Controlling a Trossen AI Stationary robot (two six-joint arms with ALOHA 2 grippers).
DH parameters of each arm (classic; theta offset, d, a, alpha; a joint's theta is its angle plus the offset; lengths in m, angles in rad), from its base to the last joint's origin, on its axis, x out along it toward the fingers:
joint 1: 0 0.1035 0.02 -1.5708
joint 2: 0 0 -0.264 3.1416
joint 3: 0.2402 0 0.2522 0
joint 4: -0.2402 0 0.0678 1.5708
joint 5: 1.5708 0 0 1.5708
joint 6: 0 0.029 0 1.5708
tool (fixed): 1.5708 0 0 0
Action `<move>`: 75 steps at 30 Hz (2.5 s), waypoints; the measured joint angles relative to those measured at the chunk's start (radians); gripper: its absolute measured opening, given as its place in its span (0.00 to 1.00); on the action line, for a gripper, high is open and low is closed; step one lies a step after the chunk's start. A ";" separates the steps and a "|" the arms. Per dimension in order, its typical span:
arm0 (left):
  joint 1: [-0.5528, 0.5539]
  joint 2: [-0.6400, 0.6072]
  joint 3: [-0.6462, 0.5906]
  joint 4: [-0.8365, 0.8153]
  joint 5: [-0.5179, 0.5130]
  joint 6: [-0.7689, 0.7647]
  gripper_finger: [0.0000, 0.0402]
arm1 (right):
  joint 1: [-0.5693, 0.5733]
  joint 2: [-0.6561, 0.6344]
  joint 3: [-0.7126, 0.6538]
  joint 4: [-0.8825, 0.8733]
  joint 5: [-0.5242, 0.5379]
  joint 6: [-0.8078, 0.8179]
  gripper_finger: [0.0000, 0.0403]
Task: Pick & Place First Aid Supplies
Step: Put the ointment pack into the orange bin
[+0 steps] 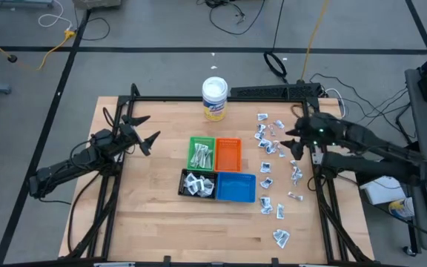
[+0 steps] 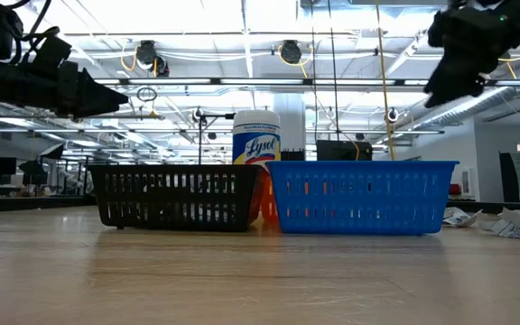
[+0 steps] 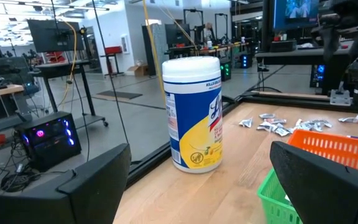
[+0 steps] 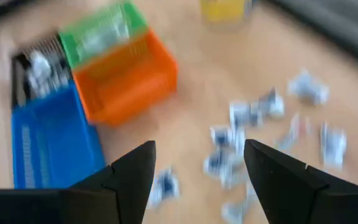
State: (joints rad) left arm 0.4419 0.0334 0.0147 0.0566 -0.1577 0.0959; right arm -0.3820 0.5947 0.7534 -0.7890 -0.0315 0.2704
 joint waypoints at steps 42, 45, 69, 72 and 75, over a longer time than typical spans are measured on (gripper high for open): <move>0.000 0.000 0.001 0.000 0.000 0.000 0.98 | 0.950 0.669 0.336 -0.422 0.095 1.164 0.60; 0.000 0.000 0.001 0.000 0.000 0.000 0.98 | 0.975 0.728 0.336 -0.419 0.091 1.214 0.60; 0.000 0.000 0.001 0.000 0.000 0.000 0.98 | 1.052 1.014 0.183 -0.020 0.000 1.260 0.60; 0.000 0.000 0.001 0.000 0.000 0.000 0.98 | 1.053 1.013 0.146 0.048 -0.002 1.260 0.60; 0.000 0.000 0.001 0.000 0.000 0.000 0.98 | 1.052 1.011 0.143 0.056 -0.001 1.250 0.60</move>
State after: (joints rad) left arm 0.4423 0.0336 0.0158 0.0563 -0.1577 0.0959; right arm 0.6701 1.6058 0.8967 -0.7326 -0.0326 1.5208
